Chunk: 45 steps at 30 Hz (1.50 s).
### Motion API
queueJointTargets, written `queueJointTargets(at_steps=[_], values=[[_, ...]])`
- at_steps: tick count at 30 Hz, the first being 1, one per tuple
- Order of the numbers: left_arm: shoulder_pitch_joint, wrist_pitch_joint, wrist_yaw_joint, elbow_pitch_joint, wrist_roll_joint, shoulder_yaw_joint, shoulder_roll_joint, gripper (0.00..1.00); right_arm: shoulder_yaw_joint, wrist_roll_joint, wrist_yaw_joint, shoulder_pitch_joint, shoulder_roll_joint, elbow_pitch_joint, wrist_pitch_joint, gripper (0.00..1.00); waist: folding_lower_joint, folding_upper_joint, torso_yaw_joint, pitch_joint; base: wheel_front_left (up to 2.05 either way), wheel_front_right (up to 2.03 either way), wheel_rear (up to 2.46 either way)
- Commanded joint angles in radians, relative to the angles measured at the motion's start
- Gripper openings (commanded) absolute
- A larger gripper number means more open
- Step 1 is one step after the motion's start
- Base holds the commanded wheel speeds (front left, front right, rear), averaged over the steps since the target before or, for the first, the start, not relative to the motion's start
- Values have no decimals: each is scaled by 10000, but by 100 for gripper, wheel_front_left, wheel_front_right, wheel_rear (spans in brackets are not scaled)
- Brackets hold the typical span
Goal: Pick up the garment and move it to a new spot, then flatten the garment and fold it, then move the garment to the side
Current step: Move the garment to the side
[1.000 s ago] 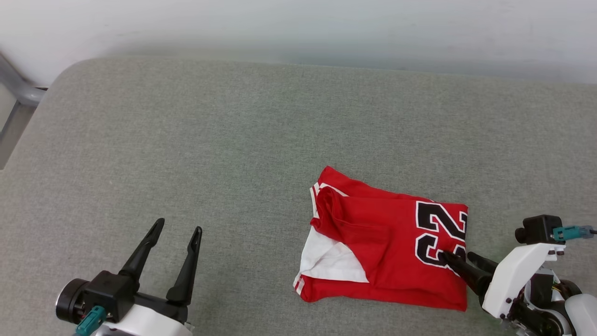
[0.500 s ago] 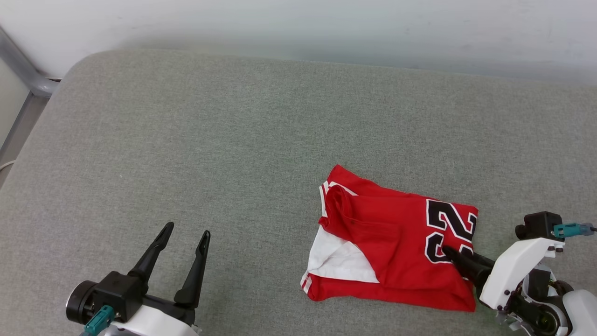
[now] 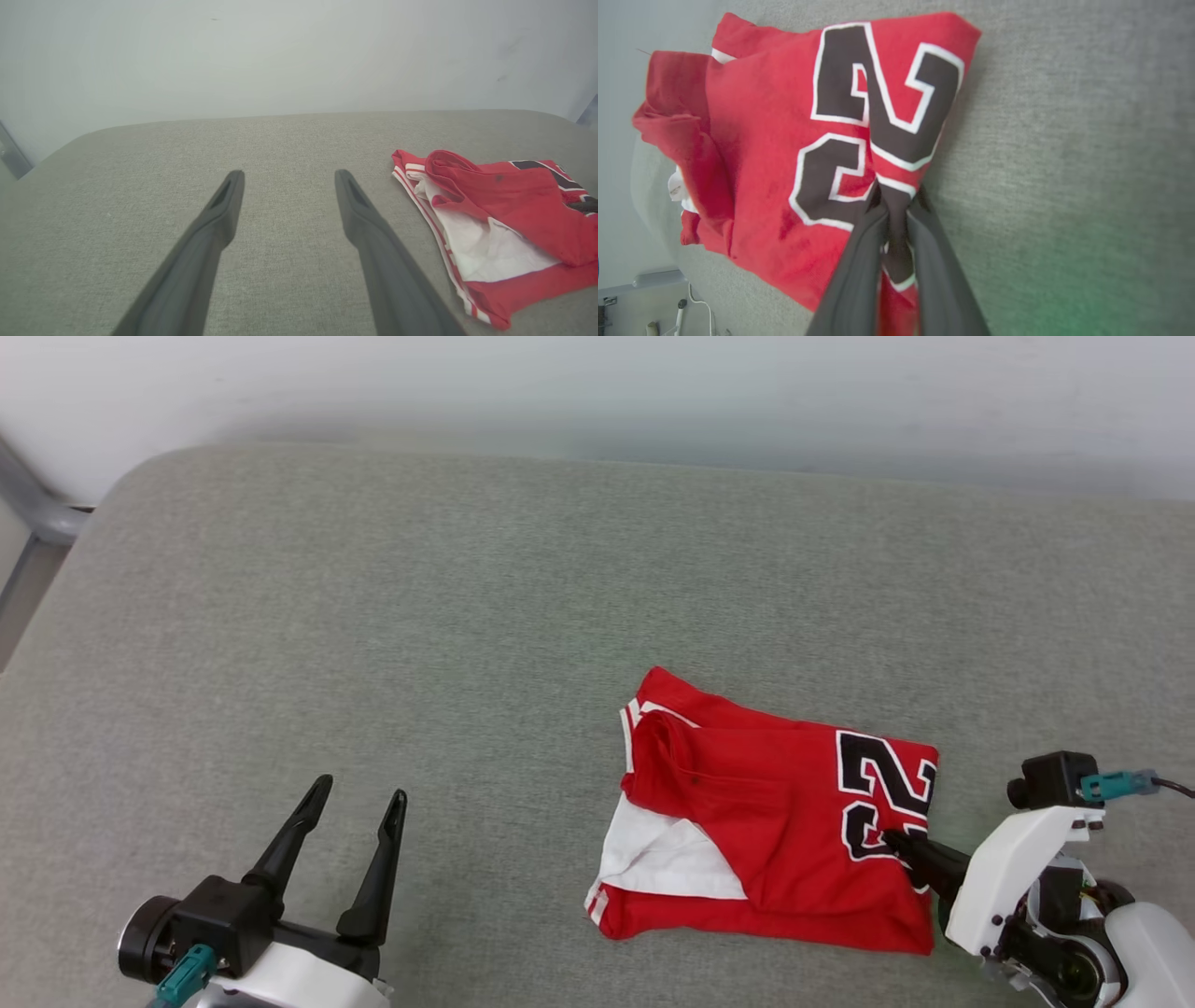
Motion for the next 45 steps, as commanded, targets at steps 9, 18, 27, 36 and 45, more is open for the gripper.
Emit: queueJointTargets(at_steps=[9, 18, 27, 36, 45], values=[[-128, -41, 3, -140, 122, 105, 20, 100, 875, -315, -20, -642, -391, -199, -360, 0, 0, 0, -1432, -51, 0, 0, 0], [-440, -41, 5, -396, 152, 43, 232, 100, 1664, -560, -19, -1235, -463, -174, -775, 0, 0, 0, -3239, 37, 0, 0, 0], [-662, -41, 5, -572, 123, 138, 570, 100, 2381, -430, -17, -1710, -353, 28, -1248, 0, 0, 0, -4682, 219, 0, 0, 0], [-816, -41, 5, -693, 237, 246, 927, 100, 2683, -72, -17, -2317, -623, 491, -1576, 0, 0, 0, -4846, 591, 0, 0, 0], [-954, -42, 3, -1125, -36, 509, 1310, 100, 2471, -29, -19, -3570, -1313, 1231, -1821, 0, 0, 0, -4132, 1306, 0, 0, 0]])
